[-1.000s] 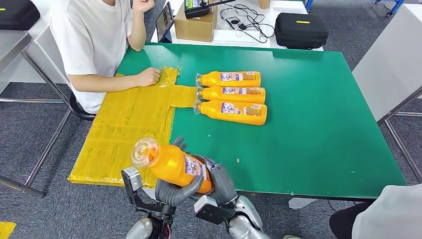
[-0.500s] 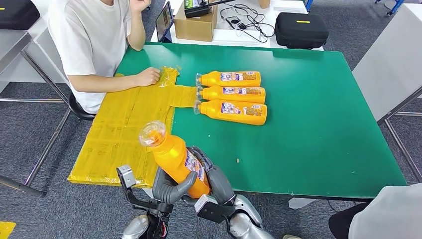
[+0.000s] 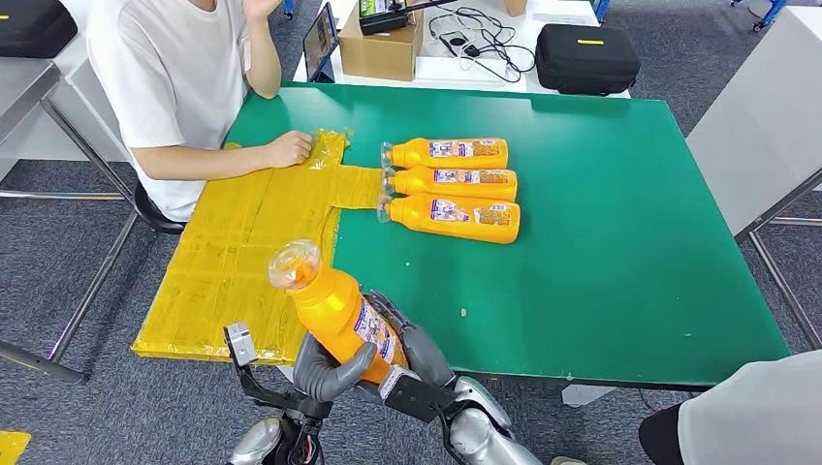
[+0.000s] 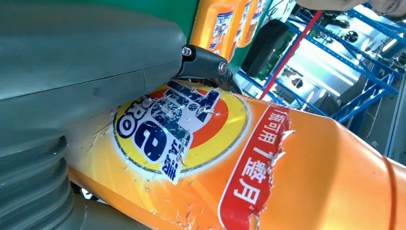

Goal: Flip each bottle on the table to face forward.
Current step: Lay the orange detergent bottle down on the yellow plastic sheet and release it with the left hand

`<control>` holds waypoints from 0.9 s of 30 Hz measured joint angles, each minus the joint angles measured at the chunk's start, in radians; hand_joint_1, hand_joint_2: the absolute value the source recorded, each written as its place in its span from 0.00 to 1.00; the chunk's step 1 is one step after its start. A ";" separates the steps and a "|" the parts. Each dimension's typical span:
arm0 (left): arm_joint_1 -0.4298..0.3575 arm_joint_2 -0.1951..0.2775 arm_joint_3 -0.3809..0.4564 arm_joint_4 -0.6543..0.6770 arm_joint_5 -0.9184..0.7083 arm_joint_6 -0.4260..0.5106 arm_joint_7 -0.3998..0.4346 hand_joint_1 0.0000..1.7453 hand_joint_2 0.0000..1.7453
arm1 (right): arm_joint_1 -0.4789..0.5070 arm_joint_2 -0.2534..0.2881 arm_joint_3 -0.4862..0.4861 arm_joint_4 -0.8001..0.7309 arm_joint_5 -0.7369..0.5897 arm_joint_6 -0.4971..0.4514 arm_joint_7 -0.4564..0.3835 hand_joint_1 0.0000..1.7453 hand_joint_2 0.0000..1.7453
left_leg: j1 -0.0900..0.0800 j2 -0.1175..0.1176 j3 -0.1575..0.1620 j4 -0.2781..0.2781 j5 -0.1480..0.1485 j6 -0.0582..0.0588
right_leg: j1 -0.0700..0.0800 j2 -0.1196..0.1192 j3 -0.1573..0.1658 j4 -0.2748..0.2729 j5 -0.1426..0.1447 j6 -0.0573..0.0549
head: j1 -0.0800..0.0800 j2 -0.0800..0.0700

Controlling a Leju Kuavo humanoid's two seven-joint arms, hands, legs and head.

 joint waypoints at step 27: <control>-0.146 -0.062 0.058 0.074 -0.814 0.945 -0.214 1.00 1.00 | 0.080 -0.026 0.074 -0.045 0.126 -0.111 -0.026 0.00 0.00 | 0.000 0.000 -0.001 0.000 0.000 0.000 | 0.000 0.000 0.000 0.000 0.000 0.000 | 0.000 0.000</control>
